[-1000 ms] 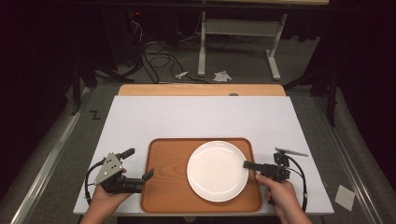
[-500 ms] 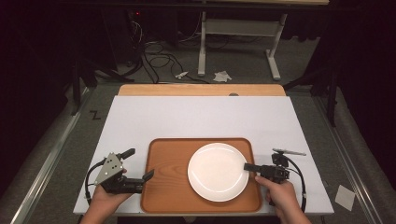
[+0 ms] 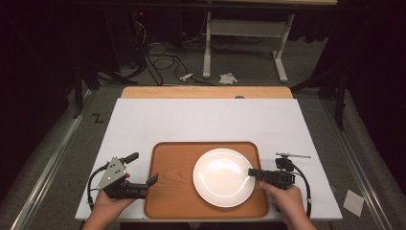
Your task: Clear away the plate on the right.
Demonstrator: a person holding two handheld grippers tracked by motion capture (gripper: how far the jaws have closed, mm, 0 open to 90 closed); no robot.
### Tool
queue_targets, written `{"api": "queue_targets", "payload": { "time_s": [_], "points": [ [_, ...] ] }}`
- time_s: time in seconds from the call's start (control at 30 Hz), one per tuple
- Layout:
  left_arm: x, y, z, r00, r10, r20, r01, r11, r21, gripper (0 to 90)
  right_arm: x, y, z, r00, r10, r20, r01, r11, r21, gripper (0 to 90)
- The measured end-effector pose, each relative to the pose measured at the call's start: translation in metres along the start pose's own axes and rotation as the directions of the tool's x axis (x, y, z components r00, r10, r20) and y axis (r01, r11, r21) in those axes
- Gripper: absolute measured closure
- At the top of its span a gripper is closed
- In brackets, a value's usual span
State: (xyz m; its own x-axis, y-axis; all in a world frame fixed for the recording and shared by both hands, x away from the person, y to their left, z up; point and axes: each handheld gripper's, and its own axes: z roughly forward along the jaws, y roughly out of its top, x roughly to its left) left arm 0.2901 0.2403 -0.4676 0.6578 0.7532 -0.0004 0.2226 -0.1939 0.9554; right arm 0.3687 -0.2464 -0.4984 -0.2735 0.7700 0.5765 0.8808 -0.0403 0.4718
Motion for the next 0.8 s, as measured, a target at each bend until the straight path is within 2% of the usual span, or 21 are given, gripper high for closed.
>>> {"api": "queue_targets", "payload": {
  "time_s": [0.13, 0.2, 0.27, 0.37, 0.43, 0.5, 0.53, 0.6, 0.67, 0.7, 0.8],
  "points": [
    [0.000, 0.000, 0.000, 1.0000, 0.001, -0.002, -0.001, 1.0000, 0.002, 3.4, 0.005, 0.002, -0.010, 0.9963, -0.079, 0.035, 0.080, 0.995, -0.051, 56.5],
    [0.000, 0.000, 0.001, 1.0000, -0.006, -0.002, 0.006, 1.0000, 0.007, 3.3, 0.009, 0.003, -0.018, 0.9873, -0.139, 0.076, 0.145, 0.986, -0.078, 53.9],
    [0.000, 0.000, 0.001, 0.9999, -0.015, -0.002, 0.015, 0.9999, 0.006, 2.9, 0.012, 0.003, -0.026, 0.9748, -0.196, 0.106, 0.208, 0.972, -0.111, 49.5],
    [0.000, 0.001, 0.001, 0.9998, -0.017, -0.006, 0.017, 0.9998, 0.004, 2.8, 0.016, 0.004, -0.038, 0.9503, -0.267, 0.161, 0.292, 0.942, -0.164, 41.5],
    [0.000, 0.001, 0.001, 0.9998, -0.020, -0.007, 0.020, 0.9998, 0.001, 2.8, 0.018, 0.005, -0.046, 0.9456, -0.283, 0.160, 0.313, 0.927, -0.208, 35.4],
    [0.000, 0.001, 0.002, 0.9997, -0.023, -0.005, 0.023, 0.9997, 0.003, 2.8, 0.018, 0.005, -0.054, 0.9306, -0.326, 0.166, 0.360, 0.900, -0.246, 27.3],
    [0.000, 0.001, 0.002, 0.9997, -0.024, -0.005, 0.024, 0.9997, 0.003, 2.8, 0.019, 0.004, -0.057, 0.9204, -0.344, 0.186, 0.383, 0.887, -0.256, 24.4],
    [0.000, 0.002, 0.003, 0.9996, -0.027, -0.008, 0.027, 0.9996, 0.001, 2.7, 0.020, 0.002, -0.062, 0.8948, -0.379, 0.237, 0.436, 0.854, -0.285, 15.7],
    [0.001, 0.002, 0.005, 0.9995, -0.029, -0.008, 0.029, 0.9996, 0.001, 2.6, 0.020, -0.001, -0.066, 0.8704, -0.406, 0.278, 0.480, 0.825, -0.298, 14.0],
    [0.001, 0.003, 0.006, 0.9996, -0.028, -0.007, 0.028, 0.9996, 0.002, 2.5, 0.019, -0.001, -0.069, 0.8670, -0.403, 0.293, 0.483, 0.823, -0.299, 10.7],
    [0.001, 0.004, 0.010, 0.9996, -0.029, -0.007, 0.029, 0.9996, 0.008, 1.7, 0.013, -0.002, -0.076, 0.8759, -0.394, 0.278, 0.470, 0.826, -0.310, 5.3]
  ]
}}
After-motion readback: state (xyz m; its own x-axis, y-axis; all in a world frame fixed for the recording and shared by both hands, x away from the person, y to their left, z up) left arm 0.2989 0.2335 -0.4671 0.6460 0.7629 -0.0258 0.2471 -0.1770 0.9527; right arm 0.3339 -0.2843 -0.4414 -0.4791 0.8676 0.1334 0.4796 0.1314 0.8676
